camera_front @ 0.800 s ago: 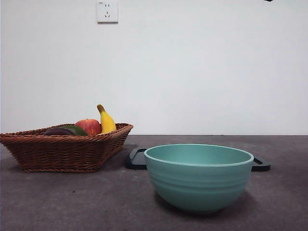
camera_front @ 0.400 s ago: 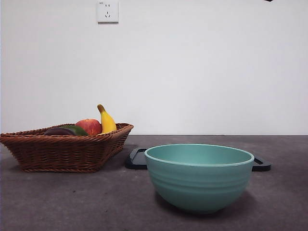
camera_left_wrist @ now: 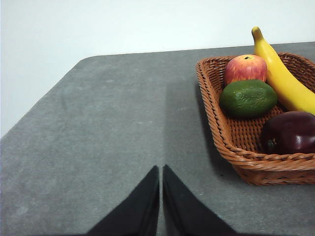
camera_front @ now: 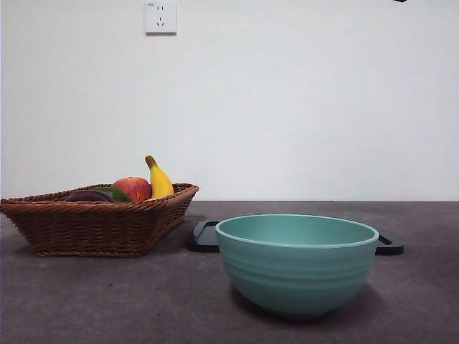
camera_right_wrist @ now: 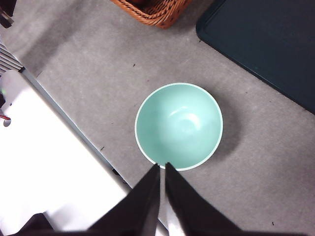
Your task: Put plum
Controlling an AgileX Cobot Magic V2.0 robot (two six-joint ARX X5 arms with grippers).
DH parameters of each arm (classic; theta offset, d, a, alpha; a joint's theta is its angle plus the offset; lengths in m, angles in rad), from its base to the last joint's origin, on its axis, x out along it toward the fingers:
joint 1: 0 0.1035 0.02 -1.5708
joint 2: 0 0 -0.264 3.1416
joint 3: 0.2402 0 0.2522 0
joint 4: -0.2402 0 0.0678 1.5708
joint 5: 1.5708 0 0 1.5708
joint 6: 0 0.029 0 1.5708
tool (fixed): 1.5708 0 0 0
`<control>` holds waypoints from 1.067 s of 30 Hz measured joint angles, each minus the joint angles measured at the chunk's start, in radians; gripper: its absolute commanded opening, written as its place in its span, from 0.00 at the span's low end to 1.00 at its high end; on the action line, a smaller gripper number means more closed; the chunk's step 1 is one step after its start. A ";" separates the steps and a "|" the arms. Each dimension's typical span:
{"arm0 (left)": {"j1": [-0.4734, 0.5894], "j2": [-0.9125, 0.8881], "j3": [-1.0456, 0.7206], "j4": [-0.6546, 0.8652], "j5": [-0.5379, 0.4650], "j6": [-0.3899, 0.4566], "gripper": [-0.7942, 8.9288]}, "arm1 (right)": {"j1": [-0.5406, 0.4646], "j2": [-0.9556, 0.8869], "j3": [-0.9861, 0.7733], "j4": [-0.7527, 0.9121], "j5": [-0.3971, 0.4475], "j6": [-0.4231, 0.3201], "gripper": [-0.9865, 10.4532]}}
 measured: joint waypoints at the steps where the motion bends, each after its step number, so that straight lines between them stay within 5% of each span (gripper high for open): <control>1: 0.000 0.000 0.000 0.000 0.000 0.000 0.09 | 0.000 0.000 0.000 0.000 0.000 0.000 0.09; 9: 0.000 0.000 0.000 0.000 0.000 0.000 0.09 | -0.025 -0.006 0.000 0.018 0.017 -0.013 0.09; 16: 0.000 0.000 0.000 0.000 0.000 0.000 0.09 | -0.238 -0.152 -0.075 0.321 0.049 -0.069 0.09; 23: 0.000 0.000 0.000 0.000 0.000 0.000 0.09 | -0.602 -0.494 -0.510 0.784 0.060 -0.122 0.09; 32: 0.000 0.000 0.000 0.000 0.000 0.000 0.09 | -0.680 -0.776 -0.863 0.928 0.220 -0.125 0.09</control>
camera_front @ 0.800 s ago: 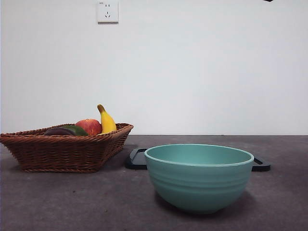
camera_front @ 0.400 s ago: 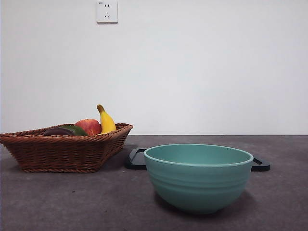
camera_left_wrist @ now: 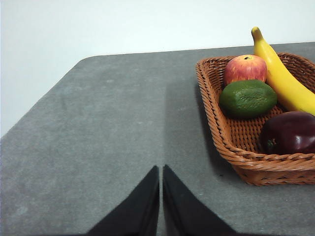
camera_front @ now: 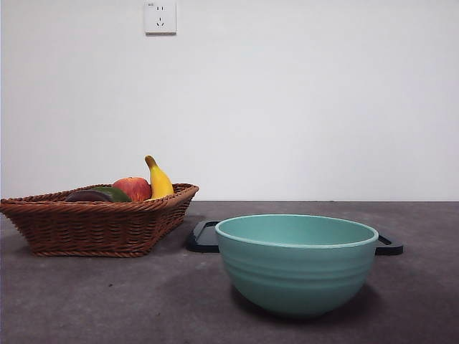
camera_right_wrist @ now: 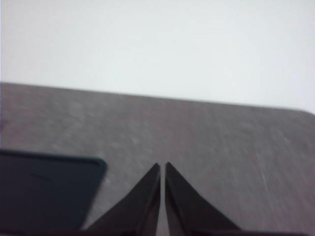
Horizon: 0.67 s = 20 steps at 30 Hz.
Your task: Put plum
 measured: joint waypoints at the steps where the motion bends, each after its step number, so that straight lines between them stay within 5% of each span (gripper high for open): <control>1: 0.000 0.000 0.000 0.000 0.000 0.000 0.09 | 0.000 -0.022 -0.029 0.004 0.013 0.001 0.09; 11: 0.000 0.000 0.000 0.000 0.000 0.000 0.09 | 0.003 -0.188 -0.235 0.018 0.023 0.036 0.09; 20: 0.000 0.000 0.000 0.000 0.000 0.000 0.09 | 0.004 -0.189 -0.250 -0.035 0.023 0.058 0.09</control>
